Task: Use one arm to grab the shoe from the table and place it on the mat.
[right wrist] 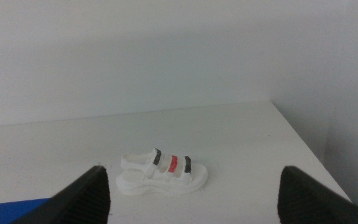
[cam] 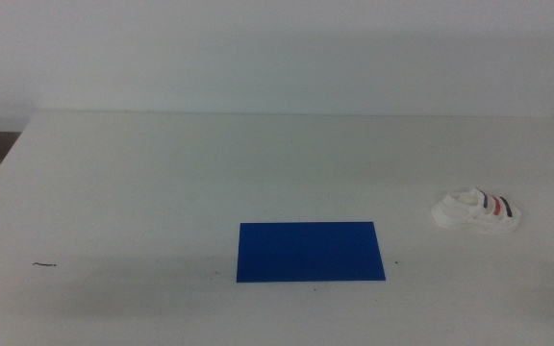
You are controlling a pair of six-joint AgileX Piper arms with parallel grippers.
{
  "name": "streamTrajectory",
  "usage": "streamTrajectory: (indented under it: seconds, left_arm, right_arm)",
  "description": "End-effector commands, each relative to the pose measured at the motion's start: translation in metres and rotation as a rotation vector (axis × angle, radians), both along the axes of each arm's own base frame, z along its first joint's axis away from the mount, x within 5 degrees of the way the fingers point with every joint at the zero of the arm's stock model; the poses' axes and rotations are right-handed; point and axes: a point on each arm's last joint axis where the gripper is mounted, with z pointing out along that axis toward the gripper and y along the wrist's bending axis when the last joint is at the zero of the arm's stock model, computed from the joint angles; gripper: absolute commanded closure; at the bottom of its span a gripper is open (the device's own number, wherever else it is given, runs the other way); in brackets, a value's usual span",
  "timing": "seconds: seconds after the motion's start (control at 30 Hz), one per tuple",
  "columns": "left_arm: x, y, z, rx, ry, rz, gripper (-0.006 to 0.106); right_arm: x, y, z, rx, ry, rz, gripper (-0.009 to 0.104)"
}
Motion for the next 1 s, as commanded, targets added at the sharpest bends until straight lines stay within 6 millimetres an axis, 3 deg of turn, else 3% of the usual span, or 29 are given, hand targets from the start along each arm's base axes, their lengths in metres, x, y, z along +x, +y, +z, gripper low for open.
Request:
streamTrajectory:
  seconds: [0.0,0.07,0.13,0.27,0.4,0.67,0.83,0.97]
  left_arm:
    - [0.0,0.0,0.001,-0.007,-0.007,-0.002,0.007]
    - [0.0,0.0,0.001,-0.007,-0.007,-0.002,0.007]
    - [0.0,0.0,0.001,-0.007,-0.007,-0.002,0.007]
    - [0.0,0.0,0.001,-0.007,-0.007,-0.002,0.007]
    - [0.0,0.0,0.001,-0.007,-0.007,-0.002,0.007]
    - [0.0,0.0,0.001,-0.007,-0.007,-0.002,0.007]
    - [0.0,0.0,0.001,-0.007,-0.007,-0.002,0.007]
    - [0.0,0.0,0.001,-0.007,-0.007,-0.002,0.007]
  right_arm:
    - [0.0,0.0,0.0,-0.021,-0.01,-0.006,0.003]
    - [-0.001,-0.001,-0.001,-0.019,0.022,-0.007,0.003]
    - [-0.004,-0.001,0.012,-0.01,0.03,-0.009,0.003]
    - [-0.003,-0.001,0.051,-0.007,0.102,-0.012,0.003]
    - [0.015,-0.001,0.089,0.029,0.2,-0.005,0.003]
    - [0.09,-0.001,0.144,0.147,0.54,-0.014,0.003]
    - [0.149,0.001,0.155,0.31,0.801,-0.091,0.003]
    - [0.189,-0.001,0.156,0.485,0.858,-0.245,0.003]
